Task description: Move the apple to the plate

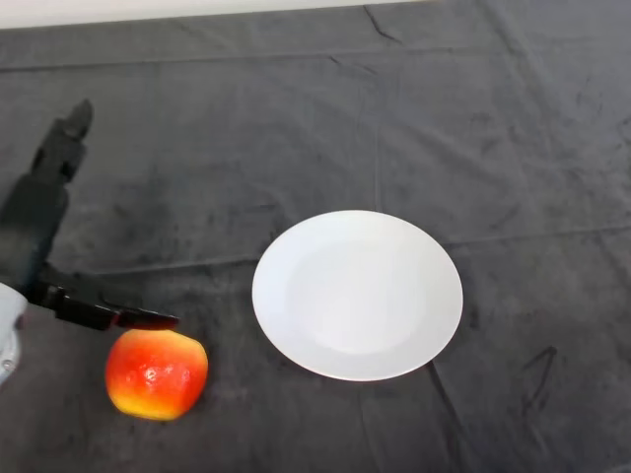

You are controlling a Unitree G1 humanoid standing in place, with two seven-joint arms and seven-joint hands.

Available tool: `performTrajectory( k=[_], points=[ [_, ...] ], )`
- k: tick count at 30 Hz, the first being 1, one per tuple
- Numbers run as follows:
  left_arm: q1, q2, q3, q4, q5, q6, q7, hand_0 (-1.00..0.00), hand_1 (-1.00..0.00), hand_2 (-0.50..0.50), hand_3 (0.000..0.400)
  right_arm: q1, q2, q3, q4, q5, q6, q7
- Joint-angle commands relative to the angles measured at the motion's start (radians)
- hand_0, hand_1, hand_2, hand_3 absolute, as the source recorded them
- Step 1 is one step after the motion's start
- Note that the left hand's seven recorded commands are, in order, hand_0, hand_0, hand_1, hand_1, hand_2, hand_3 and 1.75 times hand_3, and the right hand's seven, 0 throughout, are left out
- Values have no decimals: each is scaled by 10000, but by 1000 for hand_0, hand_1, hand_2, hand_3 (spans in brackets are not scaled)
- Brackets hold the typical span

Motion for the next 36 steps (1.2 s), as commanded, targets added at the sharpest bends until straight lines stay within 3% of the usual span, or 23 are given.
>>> performTrajectory(
  k=[1, 15, 24, 36],
  points=[
    [321, 124, -243, -700, 209, 183, -196, 0, 0, 0, 0, 348, -65, 35, -148, 31, 209, 66],
    [1300, 667, -1317, -2089, 798, 751, -1354, 0, 0, 0, 0, 341, -63, 28, -149, 20, 227, 68],
    [1416, 1526, -1545, -1940, 1128, 575, -2383, 0, 0, 0, 0, 326, -61, 25, -126, 13, 229, 63],
    [1499, 1983, -2010, -1494, 2067, 450, -2744, 0, 0, 0, 0, 307, -59, 21, -92, 6, 226, 55]
  ],
)
